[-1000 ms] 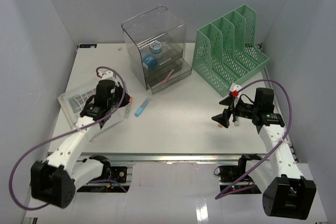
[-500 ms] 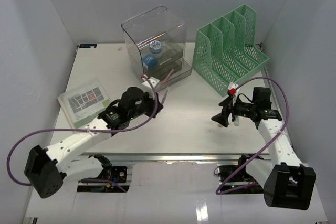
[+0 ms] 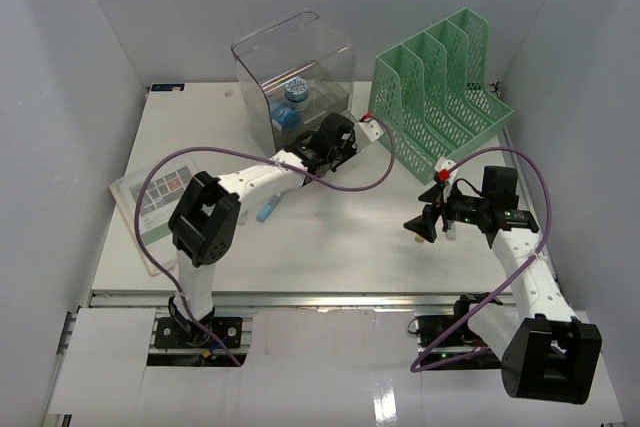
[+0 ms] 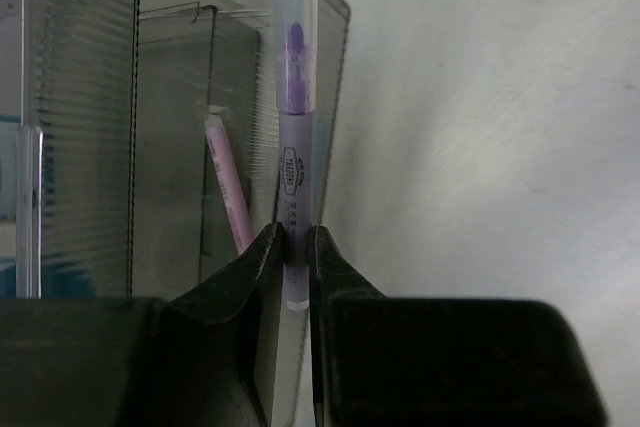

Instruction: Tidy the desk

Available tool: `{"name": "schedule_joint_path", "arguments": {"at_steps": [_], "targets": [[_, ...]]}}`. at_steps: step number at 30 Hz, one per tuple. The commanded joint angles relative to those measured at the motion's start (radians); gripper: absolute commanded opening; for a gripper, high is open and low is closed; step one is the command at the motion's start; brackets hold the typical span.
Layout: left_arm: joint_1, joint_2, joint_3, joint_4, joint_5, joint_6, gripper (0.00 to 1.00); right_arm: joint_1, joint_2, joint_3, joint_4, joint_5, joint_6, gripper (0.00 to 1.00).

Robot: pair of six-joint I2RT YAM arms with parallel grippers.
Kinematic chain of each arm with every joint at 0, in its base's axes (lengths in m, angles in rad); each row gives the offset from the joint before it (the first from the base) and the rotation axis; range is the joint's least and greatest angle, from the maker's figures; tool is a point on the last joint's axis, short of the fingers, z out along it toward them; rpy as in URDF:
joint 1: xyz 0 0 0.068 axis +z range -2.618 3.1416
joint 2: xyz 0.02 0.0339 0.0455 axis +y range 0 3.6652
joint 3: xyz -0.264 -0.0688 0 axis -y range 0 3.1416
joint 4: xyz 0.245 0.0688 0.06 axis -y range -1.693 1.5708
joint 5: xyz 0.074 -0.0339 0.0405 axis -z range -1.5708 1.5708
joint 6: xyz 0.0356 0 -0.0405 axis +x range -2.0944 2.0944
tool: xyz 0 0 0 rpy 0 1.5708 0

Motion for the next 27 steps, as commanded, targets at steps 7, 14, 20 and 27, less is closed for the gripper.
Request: {"name": "schedule_joint_path", "arguments": {"at_steps": [7,14,20,27], "targets": [[0.057,0.127,0.217,-0.038,-0.109,0.141,0.01,-0.007,-0.046,-0.001,-0.009,-0.06,-0.002,0.93],[0.057,0.042,0.139,-0.023,-0.052,0.084,0.02,-0.007,-0.063,0.002,-0.021,-0.09,-0.004,0.93],[0.082,0.106,0.156,-0.038,-0.139,0.122,0.02,-0.007,-0.073,0.004,-0.03,-0.105,-0.007,0.93],[0.087,0.112,0.168,-0.052,-0.172,0.077,0.36,-0.007,-0.083,0.002,-0.031,-0.102,-0.009,0.93]]}}
